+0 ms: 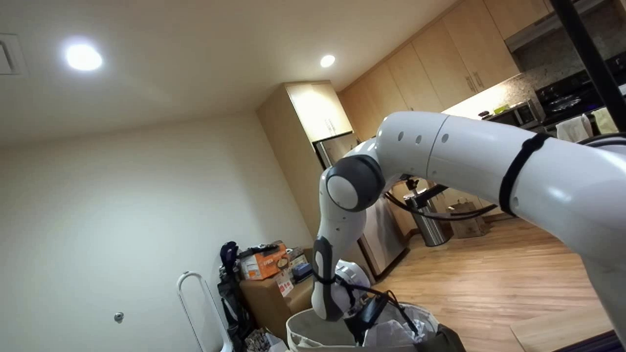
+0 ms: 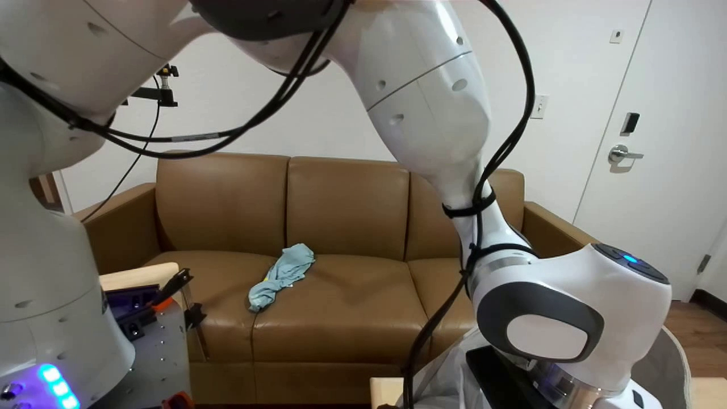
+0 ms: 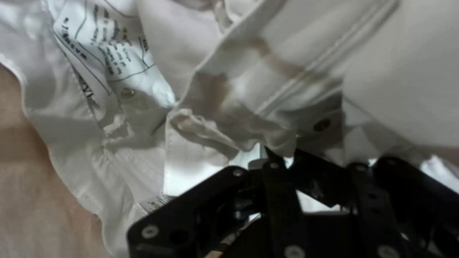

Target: Move all the clothes from the couch and put them in the carrier bag

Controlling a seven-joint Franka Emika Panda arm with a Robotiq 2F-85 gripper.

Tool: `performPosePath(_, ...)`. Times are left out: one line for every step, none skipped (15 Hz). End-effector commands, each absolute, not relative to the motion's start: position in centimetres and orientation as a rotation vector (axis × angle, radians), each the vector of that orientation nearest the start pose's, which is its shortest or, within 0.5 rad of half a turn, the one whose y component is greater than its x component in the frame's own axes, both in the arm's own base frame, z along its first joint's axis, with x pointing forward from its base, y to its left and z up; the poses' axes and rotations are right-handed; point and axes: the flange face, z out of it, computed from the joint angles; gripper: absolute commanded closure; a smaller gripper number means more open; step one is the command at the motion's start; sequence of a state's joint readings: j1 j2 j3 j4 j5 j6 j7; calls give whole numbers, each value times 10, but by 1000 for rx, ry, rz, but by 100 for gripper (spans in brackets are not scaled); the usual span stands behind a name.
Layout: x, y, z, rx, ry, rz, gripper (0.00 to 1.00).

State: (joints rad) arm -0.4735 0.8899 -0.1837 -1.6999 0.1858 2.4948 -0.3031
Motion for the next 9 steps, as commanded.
performPosePath(520,-393,76,-3065,691,133,96)
performPosePath(521,-393,78,-3068,690,130,96)
performPosePath(521,-394,78,-3069,690,128,96)
performPosePath(521,-394,78,-3069,690,128,96)
performPosePath(521,-394,78,-3070,691,128,96)
performPosePath(523,-393,83,-3043,703,112,95)
performPosePath(526,-390,91,-3022,691,94,70)
performPosePath(531,-388,103,-3016,688,66,70)
performPosePath(537,-386,119,-2995,715,40,65)
